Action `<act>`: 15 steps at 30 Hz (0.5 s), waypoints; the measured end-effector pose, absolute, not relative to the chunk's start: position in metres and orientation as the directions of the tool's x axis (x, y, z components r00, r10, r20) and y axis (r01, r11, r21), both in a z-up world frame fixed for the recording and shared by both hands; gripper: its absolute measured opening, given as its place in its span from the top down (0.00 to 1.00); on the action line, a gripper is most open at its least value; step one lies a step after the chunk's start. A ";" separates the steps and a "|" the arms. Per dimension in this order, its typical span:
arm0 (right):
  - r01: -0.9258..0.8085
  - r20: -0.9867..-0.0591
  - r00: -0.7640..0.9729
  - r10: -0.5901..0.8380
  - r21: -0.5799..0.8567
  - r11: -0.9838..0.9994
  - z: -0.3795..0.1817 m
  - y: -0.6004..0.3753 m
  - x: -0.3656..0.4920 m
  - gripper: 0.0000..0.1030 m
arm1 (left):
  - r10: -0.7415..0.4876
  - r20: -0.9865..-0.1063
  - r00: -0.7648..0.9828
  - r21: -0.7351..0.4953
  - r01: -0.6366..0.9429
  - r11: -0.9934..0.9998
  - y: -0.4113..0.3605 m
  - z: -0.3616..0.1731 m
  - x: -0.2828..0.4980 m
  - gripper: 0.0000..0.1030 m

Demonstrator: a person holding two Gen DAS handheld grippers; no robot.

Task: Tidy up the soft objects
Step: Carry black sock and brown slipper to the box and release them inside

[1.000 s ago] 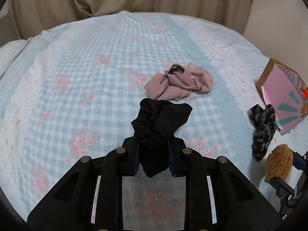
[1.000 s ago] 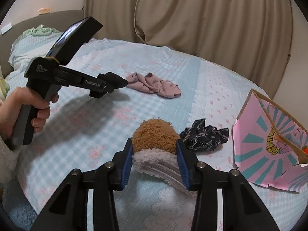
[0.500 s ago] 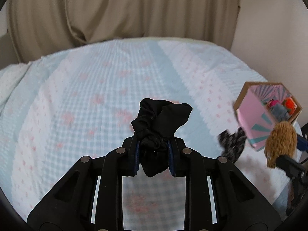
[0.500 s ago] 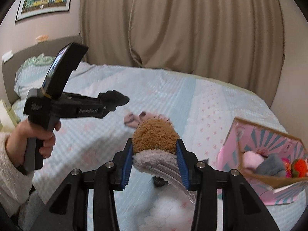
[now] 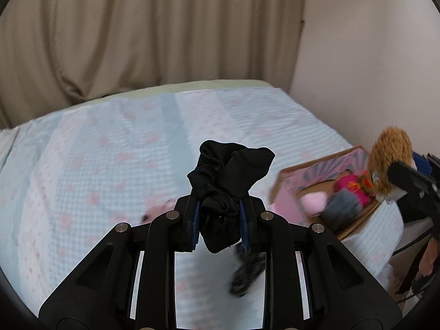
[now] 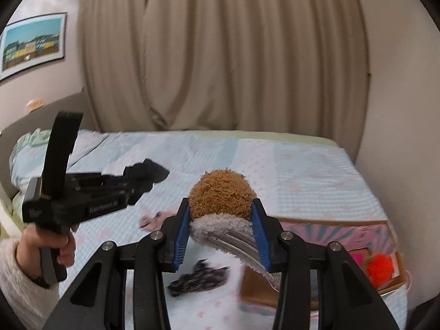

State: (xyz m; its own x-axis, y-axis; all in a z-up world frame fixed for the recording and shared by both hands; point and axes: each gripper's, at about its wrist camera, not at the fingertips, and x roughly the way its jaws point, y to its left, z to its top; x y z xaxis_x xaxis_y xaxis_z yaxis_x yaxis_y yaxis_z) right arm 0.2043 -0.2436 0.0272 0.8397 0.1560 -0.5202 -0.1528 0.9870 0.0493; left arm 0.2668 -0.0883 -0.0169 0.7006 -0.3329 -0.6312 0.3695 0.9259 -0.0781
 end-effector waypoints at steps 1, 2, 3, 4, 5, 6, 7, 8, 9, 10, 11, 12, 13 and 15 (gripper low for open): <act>-0.138 -0.520 0.842 0.146 0.055 0.989 0.032 -0.254 0.206 0.62 | -0.343 -0.632 0.695 -0.080 0.382 0.921 -0.099 -0.014 0.268 0.80; -0.125 -0.519 0.843 0.139 0.063 0.990 0.036 -0.263 0.207 0.62 | -0.353 -0.632 0.690 -0.081 0.394 0.915 -0.109 -0.011 0.270 0.80; -0.109 -0.520 0.844 0.131 0.073 0.991 0.040 -0.274 0.208 0.62 | -0.367 -0.632 0.682 -0.083 0.412 0.908 -0.125 -0.007 0.272 0.80; -0.092 -0.523 0.844 0.121 0.081 0.992 0.043 -0.286 0.210 0.62 | -0.376 -0.632 0.677 -0.080 0.426 0.901 -0.139 -0.004 0.273 0.80; -0.076 -0.526 0.844 0.109 0.084 0.994 0.045 -0.295 0.211 0.62 | -0.385 -0.633 0.672 -0.074 0.442 0.894 -0.154 -0.001 0.274 0.80; -0.058 -0.528 0.844 0.093 0.082 0.995 0.048 -0.306 0.212 0.62 | -0.390 -0.634 0.667 -0.072 0.452 0.889 -0.163 0.000 0.275 0.80; -0.041 -0.532 0.843 0.075 0.075 0.996 0.049 -0.315 0.212 0.62 | -0.402 -0.636 0.659 -0.067 0.472 0.879 -0.182 0.002 0.276 0.80; -0.019 -0.538 0.842 0.052 0.065 0.998 0.050 -0.326 0.213 0.62 | -0.406 -0.638 0.654 -0.063 0.482 0.874 -0.191 0.001 0.277 0.80; -0.008 -0.541 0.840 0.041 0.063 0.998 0.050 -0.333 0.215 0.62 | -0.413 -0.642 0.646 -0.054 0.499 0.865 -0.210 0.002 0.278 0.80; 0.008 -0.550 0.834 0.028 0.063 0.998 0.049 -0.344 0.217 0.62 | -0.417 -0.646 0.640 -0.049 0.510 0.859 -0.223 0.001 0.278 0.80; 0.026 -0.561 0.828 0.017 0.068 0.997 0.047 -0.355 0.219 0.62 | -0.421 -0.650 0.633 -0.046 0.520 0.853 -0.234 0.000 0.279 0.80; 0.043 -0.571 0.821 0.007 0.074 0.996 0.046 -0.367 0.221 0.62 | -0.426 -0.655 0.624 -0.045 0.531 0.846 -0.247 -0.002 0.280 0.80; 0.056 -0.579 0.815 -0.001 0.076 0.996 0.043 -0.375 0.223 0.62 | -0.430 -0.664 0.612 -0.045 0.542 0.839 -0.264 -0.005 0.282 0.80; 0.086 -0.601 0.799 -0.022 0.078 0.993 0.038 -0.394 0.229 0.62 | -0.434 -0.675 0.596 -0.046 0.554 0.831 -0.286 -0.010 0.285 0.80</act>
State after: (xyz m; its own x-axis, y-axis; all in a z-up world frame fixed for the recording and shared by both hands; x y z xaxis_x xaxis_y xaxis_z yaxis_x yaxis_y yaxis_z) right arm 0.2286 -0.3940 0.0382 0.7989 -0.0217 -0.6010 0.0858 0.9932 0.0782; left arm 0.2851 -0.2858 -0.0103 0.5960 -0.4345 -0.6753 0.5539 0.8313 -0.0460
